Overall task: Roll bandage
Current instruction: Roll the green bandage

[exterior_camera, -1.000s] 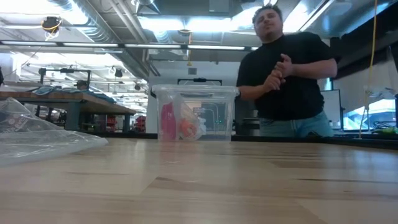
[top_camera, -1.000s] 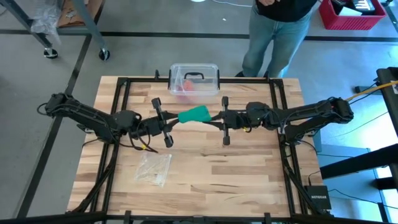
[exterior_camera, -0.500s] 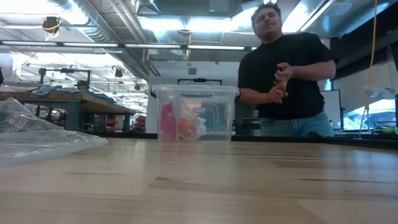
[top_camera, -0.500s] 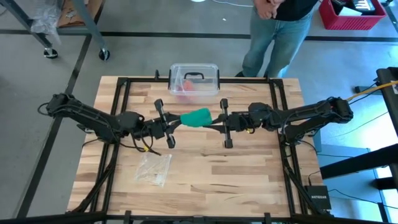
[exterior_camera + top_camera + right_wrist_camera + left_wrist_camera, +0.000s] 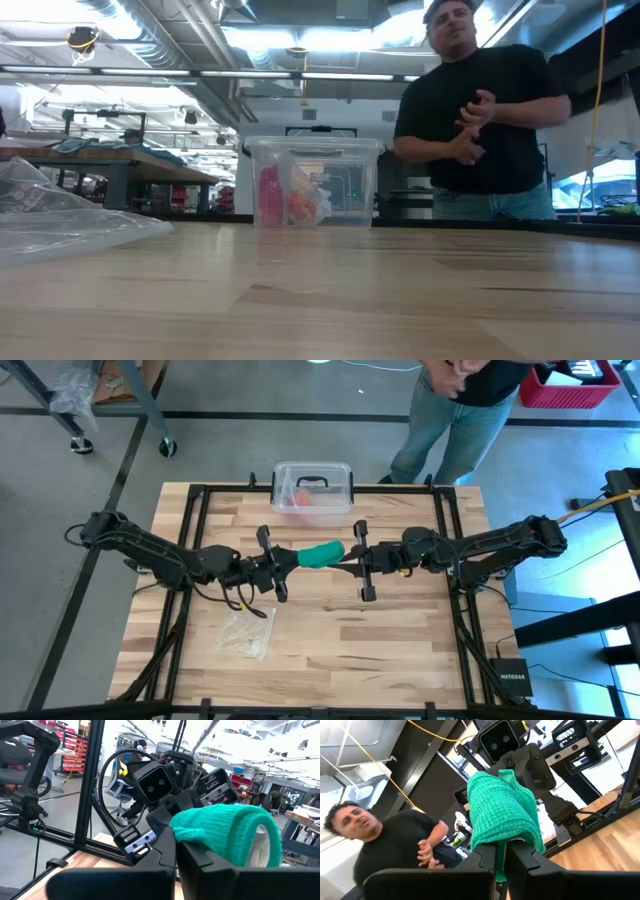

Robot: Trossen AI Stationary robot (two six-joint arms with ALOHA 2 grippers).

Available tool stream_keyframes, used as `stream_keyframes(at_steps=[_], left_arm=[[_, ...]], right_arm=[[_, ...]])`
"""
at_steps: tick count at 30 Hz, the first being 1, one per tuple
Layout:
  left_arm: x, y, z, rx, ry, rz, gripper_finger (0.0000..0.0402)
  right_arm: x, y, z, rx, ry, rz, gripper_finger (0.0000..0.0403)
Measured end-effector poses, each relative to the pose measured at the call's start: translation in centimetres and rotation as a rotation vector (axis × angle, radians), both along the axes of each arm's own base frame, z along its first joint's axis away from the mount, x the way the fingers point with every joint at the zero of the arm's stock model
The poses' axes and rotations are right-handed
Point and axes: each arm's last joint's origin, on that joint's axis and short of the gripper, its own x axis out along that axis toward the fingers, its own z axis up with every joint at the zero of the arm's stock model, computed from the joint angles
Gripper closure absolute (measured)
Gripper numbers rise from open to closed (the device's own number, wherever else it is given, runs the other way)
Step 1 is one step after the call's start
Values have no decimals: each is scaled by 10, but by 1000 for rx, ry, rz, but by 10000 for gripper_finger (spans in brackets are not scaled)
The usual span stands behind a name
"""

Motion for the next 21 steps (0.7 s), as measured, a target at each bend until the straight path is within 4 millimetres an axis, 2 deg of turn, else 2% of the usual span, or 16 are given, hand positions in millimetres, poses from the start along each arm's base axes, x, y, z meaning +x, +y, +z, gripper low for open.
stream_keyframes(at_steps=[5, 16, 21], left_arm=[[1, -1, -1, -11, 1, -29, 394], [3, 7, -1, -166, -52, -46, 394], [3, 8, -1, -203, -61, -69, 394]], right_arm=[[0, 0, 1, 27, -3, -20, 386], [4, -1, -1, -86, -40, -94, 246], [8, -1, -6, -213, -47, -105, 216]])
